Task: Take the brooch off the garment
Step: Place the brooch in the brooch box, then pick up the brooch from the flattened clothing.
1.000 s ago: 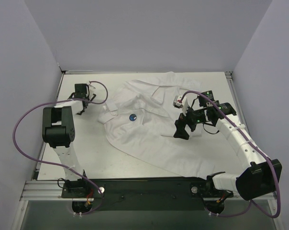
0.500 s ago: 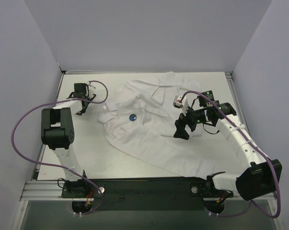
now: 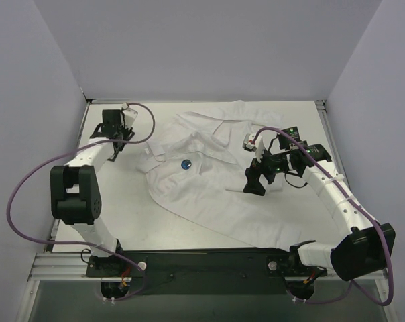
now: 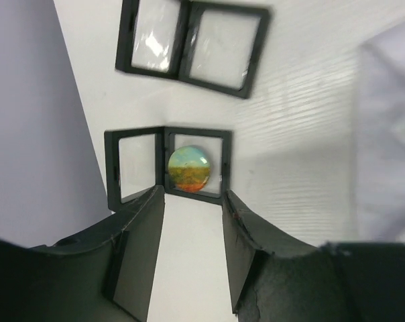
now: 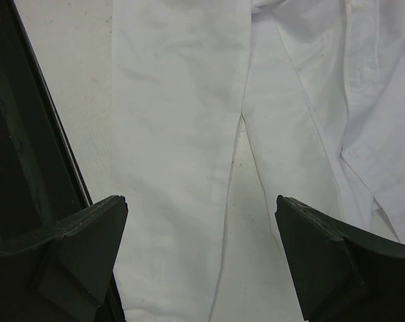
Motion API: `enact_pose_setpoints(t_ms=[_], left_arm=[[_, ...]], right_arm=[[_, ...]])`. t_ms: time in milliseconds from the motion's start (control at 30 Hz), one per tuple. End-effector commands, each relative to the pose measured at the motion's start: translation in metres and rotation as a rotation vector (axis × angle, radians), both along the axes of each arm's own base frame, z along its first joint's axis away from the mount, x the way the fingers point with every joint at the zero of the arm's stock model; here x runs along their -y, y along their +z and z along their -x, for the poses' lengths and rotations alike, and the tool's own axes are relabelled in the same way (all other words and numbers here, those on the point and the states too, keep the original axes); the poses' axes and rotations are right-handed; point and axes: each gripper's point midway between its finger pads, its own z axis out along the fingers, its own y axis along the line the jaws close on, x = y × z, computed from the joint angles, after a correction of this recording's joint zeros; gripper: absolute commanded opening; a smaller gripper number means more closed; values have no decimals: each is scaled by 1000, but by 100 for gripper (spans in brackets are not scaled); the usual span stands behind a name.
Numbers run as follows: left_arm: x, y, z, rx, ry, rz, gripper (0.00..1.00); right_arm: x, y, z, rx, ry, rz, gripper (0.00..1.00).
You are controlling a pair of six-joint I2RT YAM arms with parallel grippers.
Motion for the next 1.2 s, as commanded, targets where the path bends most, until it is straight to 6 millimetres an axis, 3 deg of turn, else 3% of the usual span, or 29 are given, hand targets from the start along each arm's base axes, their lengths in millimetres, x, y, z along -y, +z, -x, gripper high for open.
enact_pose_setpoints(t_ms=[0, 33, 67, 200, 267, 300, 367, 400, 533, 867, 967, 1000, 1100, 1133, 1167], left_arm=[[82, 54, 6, 114, -219, 51, 53], [97, 61, 11, 124, -267, 46, 54], [132, 62, 17, 121, -358, 49, 54], [210, 50, 44, 79, -580, 53, 56], [239, 32, 56, 26, -664, 53, 56], [248, 17, 59, -16, -691, 59, 56], [264, 7, 62, -48, -719, 70, 55], [267, -8, 63, -92, -726, 75, 55], [287, -28, 71, -179, -770, 150, 55], [308, -54, 72, -239, -797, 210, 56], [309, -58, 66, -230, -778, 206, 64], [309, -61, 63, -230, -770, 201, 83], [306, -69, 60, -234, -749, 178, 87], [305, -71, 59, -235, -743, 169, 97], [306, -72, 59, -231, -739, 158, 97]], right_arm=[[-3, 8, -4, 1, 5, -25, 100], [-4, 13, -6, 9, 6, -31, 100], [-6, 13, -7, 6, 3, -37, 100], [-8, 21, -15, 1, -27, -48, 100], [-7, 23, -17, 1, -42, -45, 100], [-7, 25, -17, 3, -44, -47, 100], [-6, 26, -14, 8, -47, -48, 100], [-5, 26, -13, 10, -54, -45, 100], [-2, 28, -9, 30, -65, -37, 100], [-5, 34, -10, 31, -75, -48, 100], [-7, 32, -10, 27, -71, -44, 100], [-9, 32, -9, 26, -64, -42, 100], [-10, 29, -9, 21, -63, -34, 100], [-10, 29, -9, 21, -61, -32, 100], [-11, 28, -9, 19, -59, -32, 100]])
